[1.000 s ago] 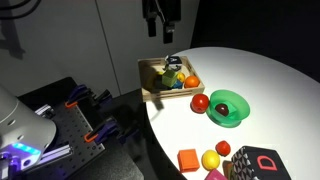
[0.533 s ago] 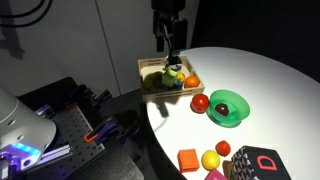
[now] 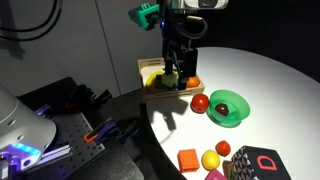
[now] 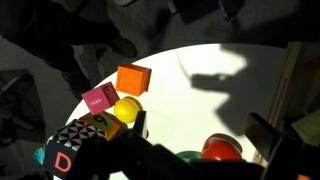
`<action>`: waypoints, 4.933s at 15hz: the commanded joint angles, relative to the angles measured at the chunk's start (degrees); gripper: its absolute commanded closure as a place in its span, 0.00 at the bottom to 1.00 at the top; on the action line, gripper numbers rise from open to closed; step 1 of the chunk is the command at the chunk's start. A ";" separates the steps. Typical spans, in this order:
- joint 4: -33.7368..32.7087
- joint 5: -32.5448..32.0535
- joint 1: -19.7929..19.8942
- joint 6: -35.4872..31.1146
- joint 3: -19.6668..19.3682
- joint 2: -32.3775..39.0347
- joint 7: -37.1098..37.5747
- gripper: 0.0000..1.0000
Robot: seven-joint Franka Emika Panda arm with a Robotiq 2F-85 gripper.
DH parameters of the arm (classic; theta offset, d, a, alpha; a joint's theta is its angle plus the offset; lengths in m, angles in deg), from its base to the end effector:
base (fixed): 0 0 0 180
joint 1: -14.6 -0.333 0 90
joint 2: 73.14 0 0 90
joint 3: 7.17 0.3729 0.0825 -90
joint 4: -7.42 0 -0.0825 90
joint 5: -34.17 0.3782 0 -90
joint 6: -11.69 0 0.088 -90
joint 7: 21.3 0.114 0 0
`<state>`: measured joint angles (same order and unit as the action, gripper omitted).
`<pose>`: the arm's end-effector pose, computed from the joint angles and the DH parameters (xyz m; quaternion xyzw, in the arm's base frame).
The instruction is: Put the apple in the green bowl
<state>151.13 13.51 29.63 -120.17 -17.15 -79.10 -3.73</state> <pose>0.3910 -0.1928 0.3658 0.9626 -0.2384 -0.0577 0.1148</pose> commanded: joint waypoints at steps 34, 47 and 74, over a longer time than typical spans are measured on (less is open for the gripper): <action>-17.66 17.94 -3.26 -3.65 -4.82 19.85 26.67 0.00; -17.33 20.15 -3.77 -12.55 -5.25 24.19 29.47 0.00; -27.41 30.86 -4.02 -15.26 -4.75 38.35 25.31 0.00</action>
<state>126.09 42.61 25.23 -135.56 -22.13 -42.36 23.13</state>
